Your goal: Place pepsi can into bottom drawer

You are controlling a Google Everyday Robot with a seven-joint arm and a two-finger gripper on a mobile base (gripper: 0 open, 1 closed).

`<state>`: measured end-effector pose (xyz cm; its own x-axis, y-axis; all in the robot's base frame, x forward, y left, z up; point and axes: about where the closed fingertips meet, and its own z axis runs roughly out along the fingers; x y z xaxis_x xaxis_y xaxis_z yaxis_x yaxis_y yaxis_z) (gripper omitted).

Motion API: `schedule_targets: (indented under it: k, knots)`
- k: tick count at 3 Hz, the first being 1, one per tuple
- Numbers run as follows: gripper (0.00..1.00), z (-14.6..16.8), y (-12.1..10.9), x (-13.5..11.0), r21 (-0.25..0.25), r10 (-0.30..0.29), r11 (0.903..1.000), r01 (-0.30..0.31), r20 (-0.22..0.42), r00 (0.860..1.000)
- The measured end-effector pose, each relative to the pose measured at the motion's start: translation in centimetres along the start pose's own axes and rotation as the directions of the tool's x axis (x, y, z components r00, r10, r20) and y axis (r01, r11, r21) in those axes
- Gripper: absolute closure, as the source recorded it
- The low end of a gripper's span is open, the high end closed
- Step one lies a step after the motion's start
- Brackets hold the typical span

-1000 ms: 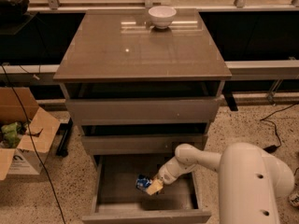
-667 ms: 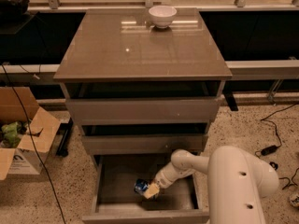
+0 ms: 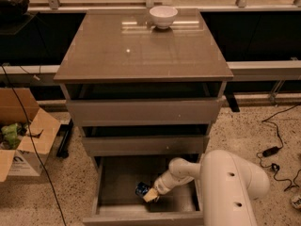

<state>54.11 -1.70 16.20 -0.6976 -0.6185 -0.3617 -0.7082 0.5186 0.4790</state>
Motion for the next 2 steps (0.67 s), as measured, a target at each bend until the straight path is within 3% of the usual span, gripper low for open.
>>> schedule_targets:
  k: [1, 2]
  knots:
    - [0.11, 0.03, -0.03, -0.03, 0.001, 0.002, 1.0000, -0.002, 0.001, 1.000]
    - [0.00, 0.03, -0.03, -0.03, 0.001, 0.002, 1.0000, -0.002, 0.001, 1.000]
